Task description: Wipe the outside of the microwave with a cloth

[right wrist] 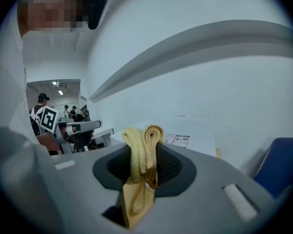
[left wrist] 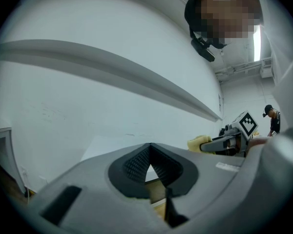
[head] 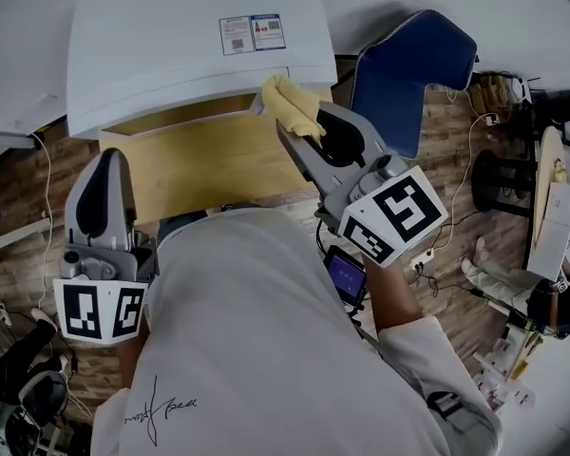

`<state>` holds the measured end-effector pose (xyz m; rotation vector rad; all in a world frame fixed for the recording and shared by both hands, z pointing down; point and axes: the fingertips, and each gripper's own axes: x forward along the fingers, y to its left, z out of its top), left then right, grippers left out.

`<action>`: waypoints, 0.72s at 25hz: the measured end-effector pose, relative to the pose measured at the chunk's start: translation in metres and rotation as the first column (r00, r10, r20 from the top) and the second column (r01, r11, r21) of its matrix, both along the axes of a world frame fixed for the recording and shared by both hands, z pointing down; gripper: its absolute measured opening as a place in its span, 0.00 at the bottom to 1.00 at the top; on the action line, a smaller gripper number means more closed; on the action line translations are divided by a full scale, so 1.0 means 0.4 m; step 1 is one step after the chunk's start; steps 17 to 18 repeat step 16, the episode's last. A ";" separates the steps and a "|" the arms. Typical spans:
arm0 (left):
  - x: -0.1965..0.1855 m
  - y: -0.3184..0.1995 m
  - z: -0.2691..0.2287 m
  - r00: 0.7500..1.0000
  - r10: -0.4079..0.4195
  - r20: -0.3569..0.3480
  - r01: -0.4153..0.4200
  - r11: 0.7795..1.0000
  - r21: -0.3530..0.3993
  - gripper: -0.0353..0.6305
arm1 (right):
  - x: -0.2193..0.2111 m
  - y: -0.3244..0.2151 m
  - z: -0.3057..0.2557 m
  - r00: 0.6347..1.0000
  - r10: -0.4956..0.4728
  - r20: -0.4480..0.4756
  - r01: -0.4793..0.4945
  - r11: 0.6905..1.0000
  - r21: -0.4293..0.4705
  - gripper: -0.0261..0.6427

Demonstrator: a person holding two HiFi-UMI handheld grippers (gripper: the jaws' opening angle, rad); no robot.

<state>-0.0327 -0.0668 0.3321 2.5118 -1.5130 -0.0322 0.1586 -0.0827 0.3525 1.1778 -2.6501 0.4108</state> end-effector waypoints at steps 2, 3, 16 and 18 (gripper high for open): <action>0.010 -0.002 0.003 1.000 0.002 0.006 -0.002 1.000 -0.008 0.04 | 0.010 -0.003 -0.003 1.000 0.002 0.007 -0.002 1.000 0.000 0.21; 0.013 -0.003 0.006 1.000 0.002 0.008 -0.002 1.000 -0.011 0.04 | 0.013 -0.004 -0.003 1.000 0.002 0.011 -0.002 1.000 0.001 0.21; 0.009 -0.007 0.007 1.000 0.005 0.021 -0.005 1.000 -0.019 0.04 | 0.005 -0.015 0.011 0.997 -0.007 0.073 0.010 0.999 -0.032 0.21; 0.009 -0.007 0.007 1.000 0.005 0.021 -0.005 1.000 -0.019 0.04 | 0.005 -0.015 0.011 0.997 -0.007 0.073 0.010 0.999 -0.032 0.21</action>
